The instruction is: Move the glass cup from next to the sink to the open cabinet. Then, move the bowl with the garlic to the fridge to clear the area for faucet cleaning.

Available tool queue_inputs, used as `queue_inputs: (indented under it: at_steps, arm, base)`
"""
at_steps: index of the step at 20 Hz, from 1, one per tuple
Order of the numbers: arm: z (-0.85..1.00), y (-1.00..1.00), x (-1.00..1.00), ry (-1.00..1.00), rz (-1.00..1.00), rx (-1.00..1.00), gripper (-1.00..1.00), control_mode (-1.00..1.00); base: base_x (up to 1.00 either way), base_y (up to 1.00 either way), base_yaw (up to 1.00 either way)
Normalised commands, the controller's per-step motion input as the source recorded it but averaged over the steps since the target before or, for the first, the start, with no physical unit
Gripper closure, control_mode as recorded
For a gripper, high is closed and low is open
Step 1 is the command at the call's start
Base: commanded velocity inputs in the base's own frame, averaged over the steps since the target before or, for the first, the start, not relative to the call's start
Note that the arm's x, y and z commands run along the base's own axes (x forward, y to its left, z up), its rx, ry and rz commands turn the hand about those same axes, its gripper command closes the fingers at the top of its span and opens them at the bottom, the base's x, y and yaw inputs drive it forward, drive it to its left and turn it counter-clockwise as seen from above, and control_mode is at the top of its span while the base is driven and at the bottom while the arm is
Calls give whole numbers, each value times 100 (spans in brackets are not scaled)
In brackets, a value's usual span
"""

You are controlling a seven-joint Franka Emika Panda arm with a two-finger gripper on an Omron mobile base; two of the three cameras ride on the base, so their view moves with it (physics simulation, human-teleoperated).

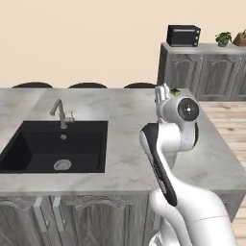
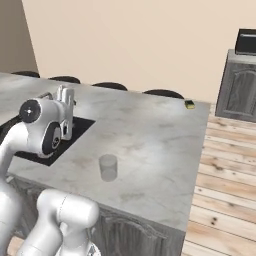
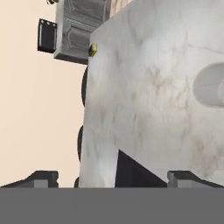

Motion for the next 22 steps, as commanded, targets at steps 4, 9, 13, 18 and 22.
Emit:
queue_inputs:
  at_steps: [4,9,13,18,22]
  arm:
    - [-2,-89,28,33,24,11,-100,-100]
    - [-42,-71,1,16,59,-5,-100,-100]
    - [-44,-64,0,3,63,-22,-100,-100]
    - [-91,-7,10,1,43,-54,-100,-100]
    - [-98,6,36,13,32,-51,-100,-100]
  base:
    - [0,0,0]
    - [0,0,0]
    - [0,0,0]
    - [0,0,0]
    - [0,0,0]
